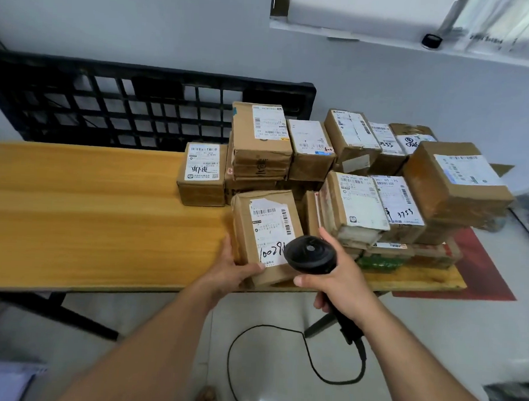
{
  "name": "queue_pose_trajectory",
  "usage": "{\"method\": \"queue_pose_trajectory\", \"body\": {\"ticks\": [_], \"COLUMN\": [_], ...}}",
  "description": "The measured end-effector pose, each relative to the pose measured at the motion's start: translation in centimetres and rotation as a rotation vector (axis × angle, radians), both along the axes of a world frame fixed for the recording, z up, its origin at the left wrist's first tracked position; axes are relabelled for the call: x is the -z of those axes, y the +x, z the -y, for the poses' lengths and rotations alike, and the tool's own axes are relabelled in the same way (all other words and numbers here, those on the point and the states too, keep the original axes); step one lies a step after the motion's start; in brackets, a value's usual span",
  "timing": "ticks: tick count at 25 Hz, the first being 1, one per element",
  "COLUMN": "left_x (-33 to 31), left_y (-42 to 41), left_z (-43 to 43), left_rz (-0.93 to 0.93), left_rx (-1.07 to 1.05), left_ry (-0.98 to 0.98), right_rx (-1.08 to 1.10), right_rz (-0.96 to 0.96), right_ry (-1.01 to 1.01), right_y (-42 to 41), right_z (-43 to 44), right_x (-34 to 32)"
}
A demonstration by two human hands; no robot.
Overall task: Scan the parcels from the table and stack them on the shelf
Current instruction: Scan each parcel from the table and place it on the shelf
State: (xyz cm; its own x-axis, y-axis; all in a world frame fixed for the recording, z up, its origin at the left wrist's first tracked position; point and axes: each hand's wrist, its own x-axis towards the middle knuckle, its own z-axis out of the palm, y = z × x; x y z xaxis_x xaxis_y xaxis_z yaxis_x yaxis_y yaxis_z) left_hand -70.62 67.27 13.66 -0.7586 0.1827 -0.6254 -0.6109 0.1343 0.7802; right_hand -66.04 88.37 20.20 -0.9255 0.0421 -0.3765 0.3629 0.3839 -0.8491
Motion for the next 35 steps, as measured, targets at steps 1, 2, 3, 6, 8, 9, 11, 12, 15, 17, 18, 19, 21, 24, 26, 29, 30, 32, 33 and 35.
{"method": "queue_pose_trajectory", "body": {"ticks": [1, 2, 3, 6, 8, 9, 11, 12, 15, 17, 18, 19, 21, 24, 26, 29, 30, 32, 33, 35], "left_x": [0.2, 0.3, 0.2, -0.6, -1.5, -2.2, -3.7, -4.3, -6.1, -7.2, -7.8, -8.5, -9.6, -10.9, -11.3, -11.3, -11.4, -11.7, -11.8, -12.1], "left_y": [0.4, 0.9, 1.4, 2.9, 3.5, 3.8, 4.3, 4.6, 5.7, 6.8, 7.4, 8.2, 9.6, 11.7, 13.0, 14.8, 15.5, 16.8, 17.5, 19.1], "left_z": [-0.2, -0.3, -0.6, -0.8, -0.5, -0.2, 0.9, 1.6, 3.9, 5.4, 6.1, 6.8, 8.3, 10.2, 11.4, 13.3, 13.9, 14.9, 15.4, 16.8], "left_rz": [-0.002, -0.019, -0.052, -0.174, -0.262, -0.31, -0.376, -0.397, -0.476, -0.529, -0.548, -0.562, -0.576, -0.612, -0.628, -0.648, -0.646, -0.651, -0.658, -0.666], "left_rx": [0.0, -0.005, -0.017, -0.049, -0.073, -0.091, -0.151, -0.192, -0.294, -0.342, -0.362, -0.384, -0.435, -0.5, -0.536, -0.598, -0.611, -0.626, -0.632, -0.654], "left_ry": [0.019, 0.031, 0.038, 0.031, 0.004, -0.029, -0.11, -0.136, -0.181, -0.242, -0.275, -0.3, -0.332, -0.362, -0.386, -0.417, -0.422, -0.435, -0.438, -0.444], "right_rx": [-0.012, -0.022, -0.032, -0.075, -0.096, -0.107, -0.132, -0.156, -0.277, -0.358, -0.399, -0.437, -0.493, -0.553, -0.585, -0.637, -0.659, -0.69, -0.7, -0.723], "right_rz": [-0.002, -0.004, -0.003, 0.006, -0.019, -0.053, -0.143, -0.192, -0.329, -0.397, -0.419, -0.429, -0.427, -0.413, -0.407, -0.4, -0.401, -0.41, -0.415, -0.425], "right_ry": [-0.011, -0.033, -0.061, -0.132, -0.193, -0.232, -0.316, -0.36, -0.482, -0.542, -0.572, -0.597, -0.638, -0.676, -0.684, -0.676, -0.67, -0.636, -0.618, -0.589], "right_y": [0.2, 0.3, 0.5, 1.2, 1.8, 2.1, 2.8, 3.3, 4.9, 5.8, 6.3, 6.7, 7.4, 8.4, 8.7, 9.3, 9.7, 10.6, 11.1, 12.4], "right_z": [-0.4, -0.7, -1.0, -1.6, -1.6, -1.5, -1.0, -0.7, 0.4, 1.2, 1.6, 2.1, 3.2, 5.1, 6.1, 7.7, 8.3, 9.7, 10.4, 12.0], "right_x": [0.1, 0.2, 0.2, -0.3, -1.1, -1.9, -4.1, -5.4, -9.0, -10.6, -11.3, -11.7, -12.5, -13.1, -13.3, -13.4, -13.5, -13.7, -13.8, -14.0]}}
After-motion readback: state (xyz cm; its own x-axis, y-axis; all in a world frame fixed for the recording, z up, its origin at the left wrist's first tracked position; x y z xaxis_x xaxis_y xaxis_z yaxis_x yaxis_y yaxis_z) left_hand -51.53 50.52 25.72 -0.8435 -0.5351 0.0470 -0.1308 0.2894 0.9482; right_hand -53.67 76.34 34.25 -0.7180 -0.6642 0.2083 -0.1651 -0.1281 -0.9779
